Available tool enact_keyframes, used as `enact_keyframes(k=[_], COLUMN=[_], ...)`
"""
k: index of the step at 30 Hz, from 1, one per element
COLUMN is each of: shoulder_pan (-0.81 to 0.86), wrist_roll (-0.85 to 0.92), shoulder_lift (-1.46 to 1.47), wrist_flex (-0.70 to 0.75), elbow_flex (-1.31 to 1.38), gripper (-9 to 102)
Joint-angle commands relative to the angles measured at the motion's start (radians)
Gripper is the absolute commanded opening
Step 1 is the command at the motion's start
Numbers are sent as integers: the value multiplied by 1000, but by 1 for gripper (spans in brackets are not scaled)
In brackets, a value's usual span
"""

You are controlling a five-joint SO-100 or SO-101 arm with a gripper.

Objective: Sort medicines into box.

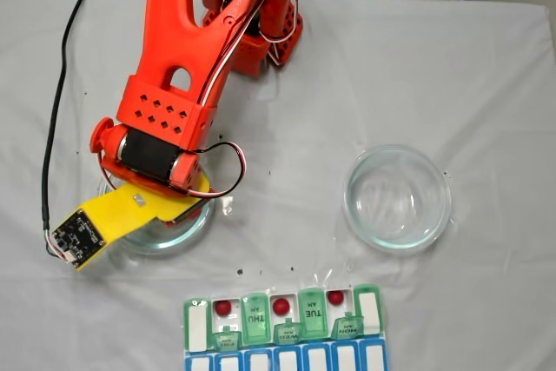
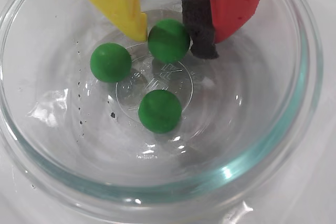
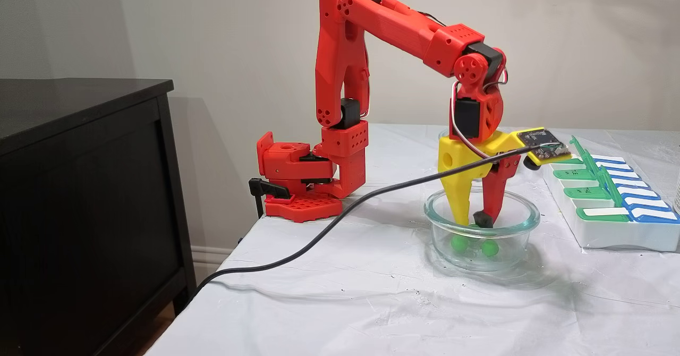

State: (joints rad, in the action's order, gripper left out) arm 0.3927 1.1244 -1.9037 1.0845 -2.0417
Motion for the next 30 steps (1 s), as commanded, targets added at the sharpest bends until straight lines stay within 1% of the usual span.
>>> enact_keyframes(k=[1,6,9,15,25,30], shoulder_pan=[-23,-25,-25,-28,-29,-29], wrist_roll=[-9,-18,-34,-52,-60,-94], shoulder_lift=[-31,-29,-32,-40,-52,-72], wrist_flex=[-11,-32,-48,-71,-55,11], elbow_flex=[12,9,5,-15,17,110], gripper=[14,12,4,0,0,0])
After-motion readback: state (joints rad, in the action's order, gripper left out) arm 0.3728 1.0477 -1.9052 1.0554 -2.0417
